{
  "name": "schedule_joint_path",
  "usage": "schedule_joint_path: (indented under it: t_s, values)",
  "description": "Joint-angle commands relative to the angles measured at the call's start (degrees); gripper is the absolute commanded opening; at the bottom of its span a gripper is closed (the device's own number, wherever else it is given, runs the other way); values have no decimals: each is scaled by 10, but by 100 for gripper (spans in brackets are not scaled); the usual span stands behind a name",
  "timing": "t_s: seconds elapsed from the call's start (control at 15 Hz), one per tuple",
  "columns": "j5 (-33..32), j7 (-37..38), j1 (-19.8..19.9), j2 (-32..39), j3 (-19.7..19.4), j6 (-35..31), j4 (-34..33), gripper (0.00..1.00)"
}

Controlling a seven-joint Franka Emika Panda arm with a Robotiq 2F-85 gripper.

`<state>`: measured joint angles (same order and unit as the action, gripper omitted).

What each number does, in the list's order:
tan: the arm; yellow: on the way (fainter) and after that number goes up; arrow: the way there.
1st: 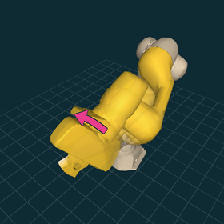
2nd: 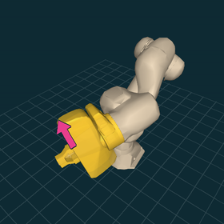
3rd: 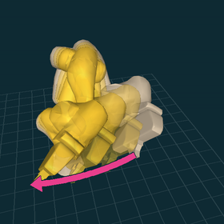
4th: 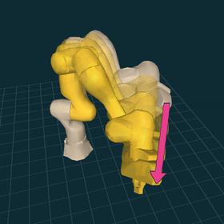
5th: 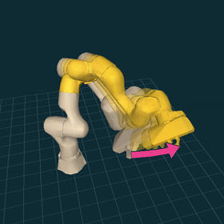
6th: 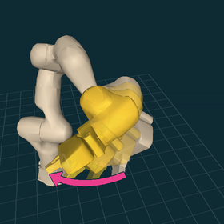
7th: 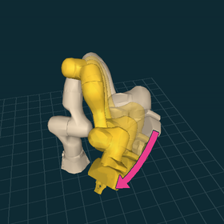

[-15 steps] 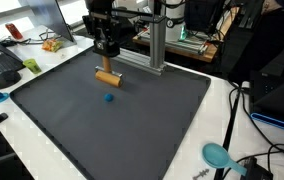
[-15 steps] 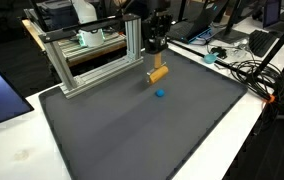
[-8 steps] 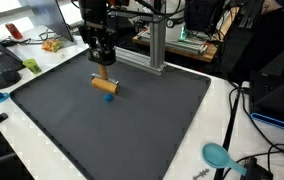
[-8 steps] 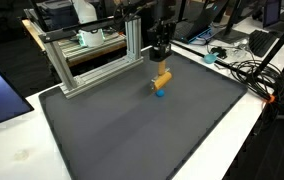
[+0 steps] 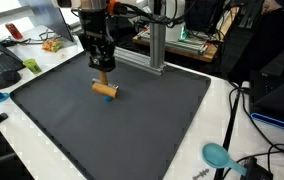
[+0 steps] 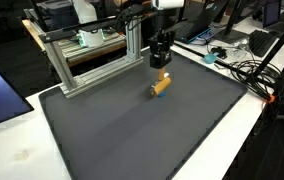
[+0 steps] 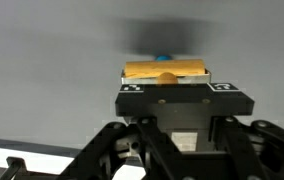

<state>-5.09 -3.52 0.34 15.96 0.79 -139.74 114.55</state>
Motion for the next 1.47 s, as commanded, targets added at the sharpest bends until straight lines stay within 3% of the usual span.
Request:
schedule_joint_path:
  t_s: [0.0, 1.4]
  values:
    - [4, -16, 2, 12, -1, 1, -17, 22]
    - [10, -33, 3, 57, 4, 17, -45, 22]
